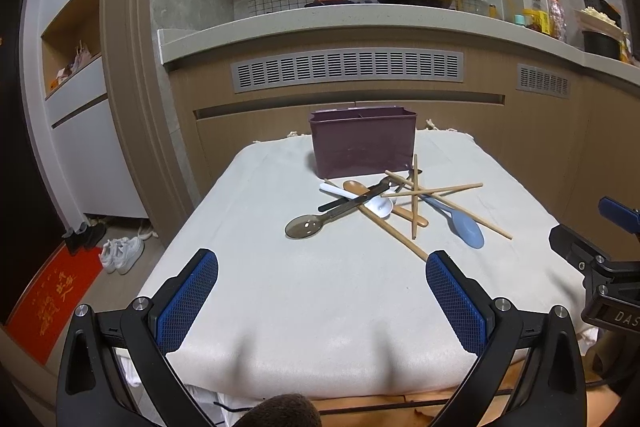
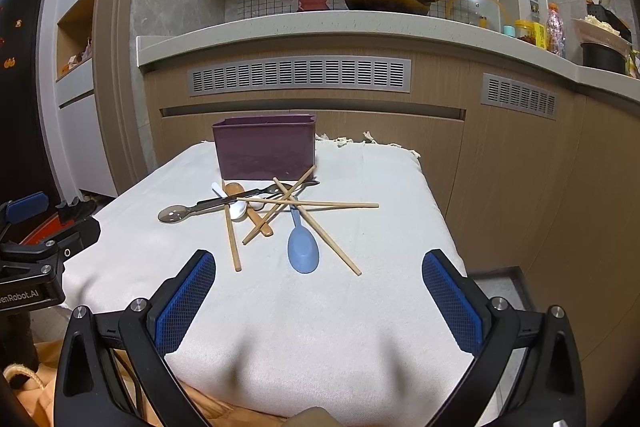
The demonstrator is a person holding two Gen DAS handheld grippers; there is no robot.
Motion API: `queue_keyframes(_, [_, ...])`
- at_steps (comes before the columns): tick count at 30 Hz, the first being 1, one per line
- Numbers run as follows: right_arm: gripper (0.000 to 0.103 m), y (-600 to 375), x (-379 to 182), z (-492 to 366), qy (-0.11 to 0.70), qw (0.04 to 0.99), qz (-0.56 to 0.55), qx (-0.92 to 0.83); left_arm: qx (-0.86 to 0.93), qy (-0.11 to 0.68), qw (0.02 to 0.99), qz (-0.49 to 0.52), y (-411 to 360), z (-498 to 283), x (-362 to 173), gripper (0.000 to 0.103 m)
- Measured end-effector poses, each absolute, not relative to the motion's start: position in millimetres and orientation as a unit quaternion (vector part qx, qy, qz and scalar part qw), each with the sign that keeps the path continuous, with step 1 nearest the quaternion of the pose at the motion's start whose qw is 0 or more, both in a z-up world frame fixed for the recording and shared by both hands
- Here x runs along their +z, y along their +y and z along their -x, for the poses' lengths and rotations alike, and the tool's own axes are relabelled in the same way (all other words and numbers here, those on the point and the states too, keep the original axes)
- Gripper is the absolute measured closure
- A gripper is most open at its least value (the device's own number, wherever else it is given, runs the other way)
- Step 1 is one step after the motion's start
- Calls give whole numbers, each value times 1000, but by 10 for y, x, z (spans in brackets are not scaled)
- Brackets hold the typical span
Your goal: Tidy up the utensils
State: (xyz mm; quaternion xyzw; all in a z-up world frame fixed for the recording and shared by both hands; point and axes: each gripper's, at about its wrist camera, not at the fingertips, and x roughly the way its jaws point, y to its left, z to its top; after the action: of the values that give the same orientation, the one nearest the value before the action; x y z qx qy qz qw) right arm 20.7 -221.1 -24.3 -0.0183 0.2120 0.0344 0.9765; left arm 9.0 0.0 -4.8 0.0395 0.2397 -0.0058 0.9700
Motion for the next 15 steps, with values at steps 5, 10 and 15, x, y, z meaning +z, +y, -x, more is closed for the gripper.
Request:
queue_keyframes(5, [0,-2213,-236,-207,212,977,19,35,-6,241,970,-40,-6,-94,-56,0])
queue_keyframes(10, [0,-2215,-239,-216,212,976,16,35,-6,243,969,-41,-11,-92,-65,0])
queue_keyframes(15, [0,-2216,-250,-224,214,976,15,37,-6,249,968,-41,-15,-109,-90,0])
